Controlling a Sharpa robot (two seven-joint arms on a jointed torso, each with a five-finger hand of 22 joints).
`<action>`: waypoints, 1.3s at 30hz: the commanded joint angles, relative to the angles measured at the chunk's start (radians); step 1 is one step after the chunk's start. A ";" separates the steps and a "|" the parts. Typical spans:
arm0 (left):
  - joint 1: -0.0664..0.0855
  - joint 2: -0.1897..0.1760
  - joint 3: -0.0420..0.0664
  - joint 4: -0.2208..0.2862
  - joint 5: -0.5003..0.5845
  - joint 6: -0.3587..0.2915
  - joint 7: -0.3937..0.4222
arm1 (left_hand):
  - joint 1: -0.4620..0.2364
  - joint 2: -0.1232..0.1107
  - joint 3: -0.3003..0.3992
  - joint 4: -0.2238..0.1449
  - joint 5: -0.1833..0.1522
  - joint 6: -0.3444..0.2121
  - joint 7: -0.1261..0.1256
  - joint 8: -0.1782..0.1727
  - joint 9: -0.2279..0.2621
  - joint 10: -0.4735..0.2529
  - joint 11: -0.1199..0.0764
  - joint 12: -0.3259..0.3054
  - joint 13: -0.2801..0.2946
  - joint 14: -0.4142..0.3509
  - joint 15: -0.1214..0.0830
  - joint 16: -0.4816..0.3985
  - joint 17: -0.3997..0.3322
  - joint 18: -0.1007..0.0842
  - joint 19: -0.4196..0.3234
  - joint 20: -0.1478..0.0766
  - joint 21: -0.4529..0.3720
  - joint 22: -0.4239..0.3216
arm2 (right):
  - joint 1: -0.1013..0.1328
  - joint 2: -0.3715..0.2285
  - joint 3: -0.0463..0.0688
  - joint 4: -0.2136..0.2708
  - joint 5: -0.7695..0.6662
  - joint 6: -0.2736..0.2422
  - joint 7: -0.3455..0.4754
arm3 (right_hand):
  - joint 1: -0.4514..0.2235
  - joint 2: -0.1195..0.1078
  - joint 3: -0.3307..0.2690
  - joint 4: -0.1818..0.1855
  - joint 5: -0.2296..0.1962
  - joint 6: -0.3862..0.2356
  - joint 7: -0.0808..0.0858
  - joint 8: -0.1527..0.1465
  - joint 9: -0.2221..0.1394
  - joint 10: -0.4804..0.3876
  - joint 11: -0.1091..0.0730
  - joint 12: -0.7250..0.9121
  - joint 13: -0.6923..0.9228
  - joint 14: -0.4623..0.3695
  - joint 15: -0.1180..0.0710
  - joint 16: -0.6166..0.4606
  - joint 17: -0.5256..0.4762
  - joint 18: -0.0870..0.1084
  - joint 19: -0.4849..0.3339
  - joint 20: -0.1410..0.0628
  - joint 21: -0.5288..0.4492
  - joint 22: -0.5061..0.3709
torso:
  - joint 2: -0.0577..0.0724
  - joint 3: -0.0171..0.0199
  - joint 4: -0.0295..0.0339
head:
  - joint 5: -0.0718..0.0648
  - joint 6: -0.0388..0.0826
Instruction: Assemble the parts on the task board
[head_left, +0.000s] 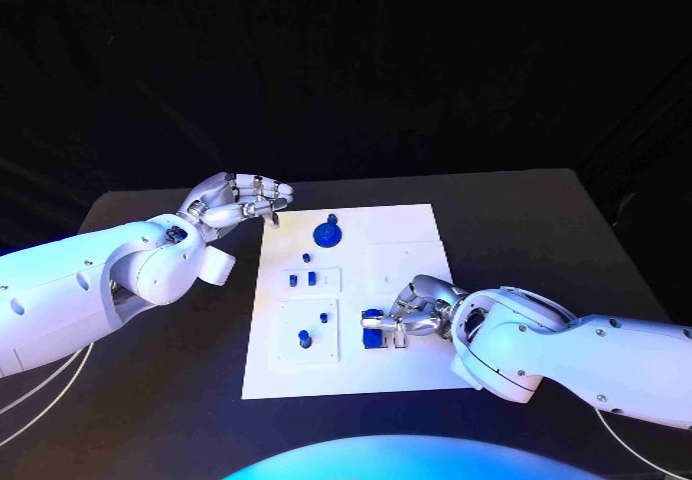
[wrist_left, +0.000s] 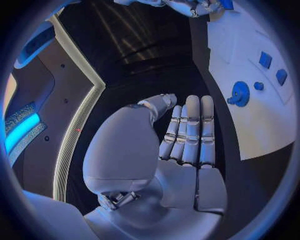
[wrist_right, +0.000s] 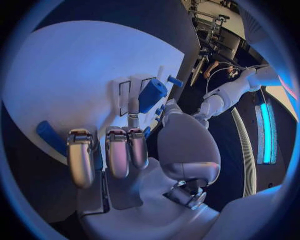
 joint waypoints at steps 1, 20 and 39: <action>0.000 0.001 0.001 0.004 0.008 0.023 0.001 | -0.006 0.007 0.004 0.003 0.005 -0.010 0.003 0.007 -0.001 -0.005 -0.001 0.005 -0.001 -0.006 0.000 -0.002 -0.002 0.014 -0.008 0.003 -0.004 0.000 | -0.001 0.003 0.000 -0.003 -0.053 0.021 -0.016 | -0.012 -0.034 -0.040 0.002 -0.006 -0.012 0.002 0.002 0.002 0.106 0.002 0.004 0.263 0.106 -0.005 0.003 0.263 -0.014 0.105 -0.001 0.004 0.263 | 0.000 -0.0001 -0.0004 | 0.001 0.000; 0.000 -0.003 0.001 0.004 0.005 0.023 -0.002 | -0.007 0.007 0.004 0.004 0.005 -0.010 0.003 0.007 -0.001 -0.005 -0.001 0.006 -0.001 -0.006 0.000 -0.002 -0.002 0.014 -0.008 0.003 -0.004 0.000 | -0.003 -0.052 0.000 0.066 -0.091 -0.013 0.107 | 0.214 0.006 0.069 -0.006 0.024 0.002 -0.005 0.019 0.006 0.106 -0.003 0.004 0.263 0.106 -0.008 0.003 0.263 -0.014 0.105 -0.001 0.004 0.263 | -0.001 0.0010 -0.0020 | 0.006 -0.001; 0.000 -0.002 0.001 0.003 0.005 0.023 -0.005 | -0.007 0.009 0.006 0.003 0.005 -0.011 0.003 0.008 -0.002 -0.006 -0.002 0.008 -0.001 -0.006 0.000 -0.001 -0.001 0.014 -0.008 0.003 -0.004 0.000 | -0.014 -0.033 -0.001 0.046 -0.134 0.053 0.044 | 0.271 0.027 0.110 -0.009 0.031 0.028 -0.020 0.039 0.008 0.106 -0.015 0.004 0.263 0.106 -0.018 0.003 0.263 -0.014 0.105 -0.009 0.004 0.263 | 0.000 0.0001 0.0011 | -0.003 -0.002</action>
